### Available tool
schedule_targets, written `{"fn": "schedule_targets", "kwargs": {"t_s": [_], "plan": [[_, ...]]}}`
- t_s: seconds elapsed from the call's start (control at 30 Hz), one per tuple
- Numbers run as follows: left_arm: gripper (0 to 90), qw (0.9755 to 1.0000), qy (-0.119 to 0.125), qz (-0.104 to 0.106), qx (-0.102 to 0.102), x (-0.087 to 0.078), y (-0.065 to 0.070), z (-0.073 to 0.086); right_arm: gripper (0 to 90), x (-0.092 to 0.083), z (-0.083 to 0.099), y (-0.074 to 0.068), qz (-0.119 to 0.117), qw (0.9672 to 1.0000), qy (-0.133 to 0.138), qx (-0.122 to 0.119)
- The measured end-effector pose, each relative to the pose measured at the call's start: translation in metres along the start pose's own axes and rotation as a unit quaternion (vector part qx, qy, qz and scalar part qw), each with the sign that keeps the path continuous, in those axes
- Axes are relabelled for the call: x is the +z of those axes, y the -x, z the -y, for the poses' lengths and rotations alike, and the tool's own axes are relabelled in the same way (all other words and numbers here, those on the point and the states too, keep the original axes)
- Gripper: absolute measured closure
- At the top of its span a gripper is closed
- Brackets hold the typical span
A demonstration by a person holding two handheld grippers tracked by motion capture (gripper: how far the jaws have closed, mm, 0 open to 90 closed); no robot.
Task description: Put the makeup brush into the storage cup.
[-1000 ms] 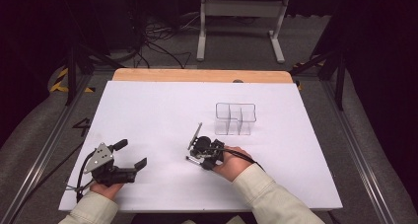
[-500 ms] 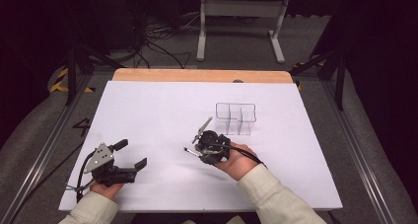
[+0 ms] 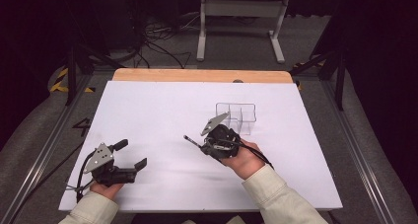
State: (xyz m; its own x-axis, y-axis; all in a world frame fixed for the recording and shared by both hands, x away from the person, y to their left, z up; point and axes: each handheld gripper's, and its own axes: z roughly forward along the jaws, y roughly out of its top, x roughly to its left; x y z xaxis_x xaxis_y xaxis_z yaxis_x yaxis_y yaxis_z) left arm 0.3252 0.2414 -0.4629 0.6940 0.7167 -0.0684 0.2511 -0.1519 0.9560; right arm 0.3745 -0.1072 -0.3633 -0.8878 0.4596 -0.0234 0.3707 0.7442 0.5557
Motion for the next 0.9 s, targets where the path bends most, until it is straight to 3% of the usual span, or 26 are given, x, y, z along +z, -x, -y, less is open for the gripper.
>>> {"fn": "schedule_targets", "kwargs": {"t_s": [0.1,0.33,0.6,0.63,0.67,0.9], "plan": [[2.7,1.0,0.0,0.0,0.0,0.0,0.0,0.0,83.8,-0.003,0.001,0.0,0.002,0.9999,0.013,-0.001],[2.6,1.0,-0.001,0.0,0.0,0.0,0.0,0.0,83.8,-0.017,0.005,0.002,0.006,0.9974,0.071,0.0],[2.6,1.0,-0.002,0.0,0.0,0.0,0.0,0.0,83.7,-0.031,0.014,0.007,0.017,0.989,0.147,0.004],[2.6,1.0,-0.002,0.0,0.0,0.0,0.0,0.0,83.7,-0.031,0.014,0.007,0.017,0.989,0.147,0.004],[2.6,1.0,-0.002,0.0,0.0,0.0,0.0,0.0,83.7,-0.034,0.016,0.007,0.015,0.9864,0.163,0.007],[2.6,1.0,-0.001,0.0,-0.001,0.0,0.0,0.0,83.7,-0.038,0.02,0.008,0.008,0.9801,0.198,0.007]]}}
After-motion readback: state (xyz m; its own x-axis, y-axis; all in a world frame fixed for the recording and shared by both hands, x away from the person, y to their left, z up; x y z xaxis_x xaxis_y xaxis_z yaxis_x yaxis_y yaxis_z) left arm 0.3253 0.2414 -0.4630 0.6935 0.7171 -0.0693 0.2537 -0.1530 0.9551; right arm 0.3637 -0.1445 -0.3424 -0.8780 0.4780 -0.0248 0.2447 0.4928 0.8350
